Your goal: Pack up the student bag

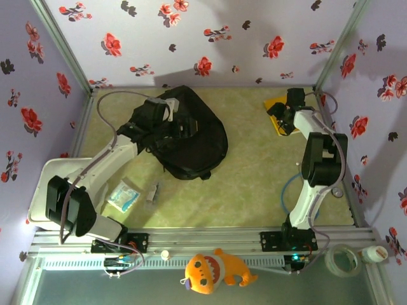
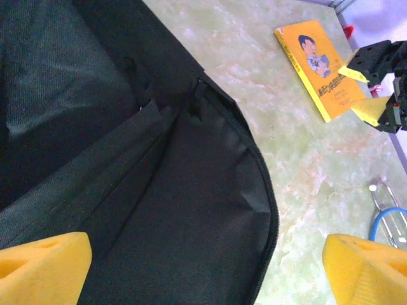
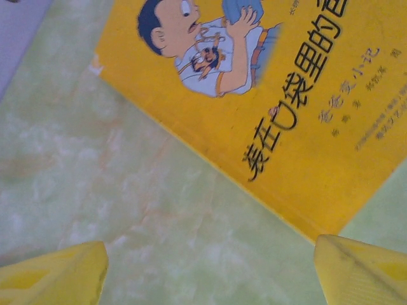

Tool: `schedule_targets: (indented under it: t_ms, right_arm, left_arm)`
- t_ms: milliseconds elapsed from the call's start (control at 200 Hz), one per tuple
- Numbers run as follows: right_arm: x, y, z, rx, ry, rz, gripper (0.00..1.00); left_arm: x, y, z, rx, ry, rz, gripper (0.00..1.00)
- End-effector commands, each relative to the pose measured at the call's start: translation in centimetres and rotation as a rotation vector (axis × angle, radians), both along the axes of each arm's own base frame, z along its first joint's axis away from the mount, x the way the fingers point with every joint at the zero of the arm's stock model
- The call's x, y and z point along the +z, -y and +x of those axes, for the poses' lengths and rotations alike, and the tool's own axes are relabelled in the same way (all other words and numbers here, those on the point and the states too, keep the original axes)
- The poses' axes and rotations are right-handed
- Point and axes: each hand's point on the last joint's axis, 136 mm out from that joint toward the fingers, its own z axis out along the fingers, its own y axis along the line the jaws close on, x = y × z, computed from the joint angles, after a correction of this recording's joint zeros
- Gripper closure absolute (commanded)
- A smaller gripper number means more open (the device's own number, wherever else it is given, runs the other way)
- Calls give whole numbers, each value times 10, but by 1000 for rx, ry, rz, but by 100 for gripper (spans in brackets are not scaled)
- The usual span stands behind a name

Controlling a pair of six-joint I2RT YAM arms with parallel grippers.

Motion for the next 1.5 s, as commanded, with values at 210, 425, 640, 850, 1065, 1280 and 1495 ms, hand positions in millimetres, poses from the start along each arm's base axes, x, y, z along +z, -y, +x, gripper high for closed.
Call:
schedule_targets:
  t_ms: [210, 425, 640, 850, 1065, 1280, 1495]
  right_arm:
    - [-31, 9, 21, 78, -108, 30, 15]
    - [-46, 7, 19, 102, -162, 35, 15]
    - [-72, -14, -17, 85, -253, 125, 19]
    - [-75, -65, -67, 120, -283, 189, 22]
    - [-77, -116, -142, 102, -313, 214, 25]
    - [-41, -151, -176, 127, -219, 236, 26]
    - [7, -107, -155, 159, -84, 6, 25]
  left_arm:
    - [15, -4, 6, 38, 66, -49, 0]
    - [17, 3, 7, 12, 63, -64, 0]
    - [9, 8, 8, 5, 33, -78, 0]
    - [6, 22, 12, -24, 11, -109, 0]
    - [-4, 47, 13, -67, -28, -126, 0]
    - [-18, 82, 11, -113, -72, -133, 0]
    - [-28, 123, 4, -145, -129, -160, 3]
